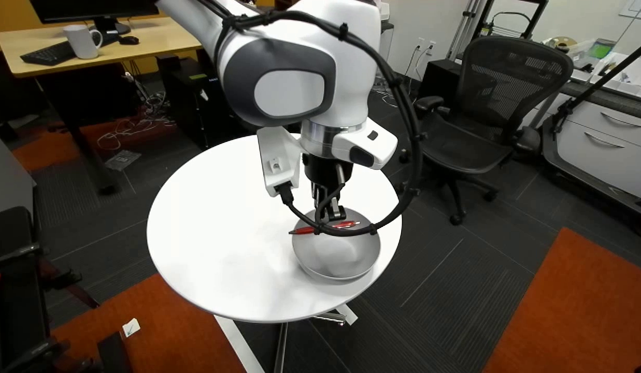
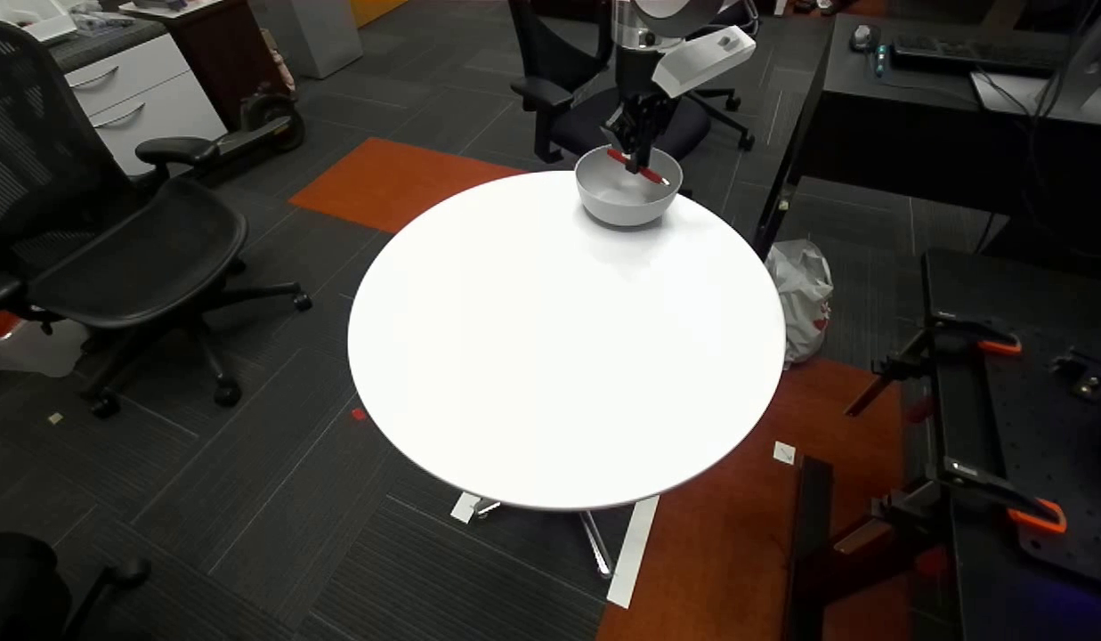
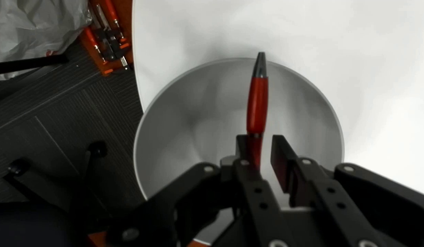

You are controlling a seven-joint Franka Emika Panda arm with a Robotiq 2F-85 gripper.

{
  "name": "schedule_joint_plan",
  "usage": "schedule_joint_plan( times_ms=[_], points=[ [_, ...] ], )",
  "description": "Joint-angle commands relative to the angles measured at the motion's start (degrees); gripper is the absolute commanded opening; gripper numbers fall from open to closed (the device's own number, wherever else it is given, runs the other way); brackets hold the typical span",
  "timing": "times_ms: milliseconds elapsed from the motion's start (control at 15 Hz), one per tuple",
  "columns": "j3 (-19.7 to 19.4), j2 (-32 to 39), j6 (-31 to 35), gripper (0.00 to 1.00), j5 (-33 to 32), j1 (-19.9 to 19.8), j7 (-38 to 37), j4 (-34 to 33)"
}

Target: Pick up the pen and put it in the bowl, remove the pen from the bowl and put it back on the table

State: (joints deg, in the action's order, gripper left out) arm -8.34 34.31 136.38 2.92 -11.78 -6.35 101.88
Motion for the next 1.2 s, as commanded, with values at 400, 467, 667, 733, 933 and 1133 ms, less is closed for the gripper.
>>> schedule_joint_plan(
  times_ms=[400, 467, 667, 733, 933, 1133],
  points=[
    [-0.62, -1.41, 1.86, 0.99, 0.71, 0.78, -2.57, 1.78],
    [-0.65, -1.17, 1.81, 1.00, 0.65, 0.83, -2.65, 1.41],
    [-0.54, 0.12, 1.55, 1.00, 0.79, 0.58, -2.43, -0.30],
    [-0.29, 0.77, 1.47, 1.00, 1.12, 0.24, -1.97, -1.14],
    [-0.01, 2.51, 1.05, 1.00, 1.51, -0.32, -1.28, -3.23],
    [0.03, 4.51, 1.01, 1.00, 1.50, -0.80, -0.77, -5.29]
  ],
)
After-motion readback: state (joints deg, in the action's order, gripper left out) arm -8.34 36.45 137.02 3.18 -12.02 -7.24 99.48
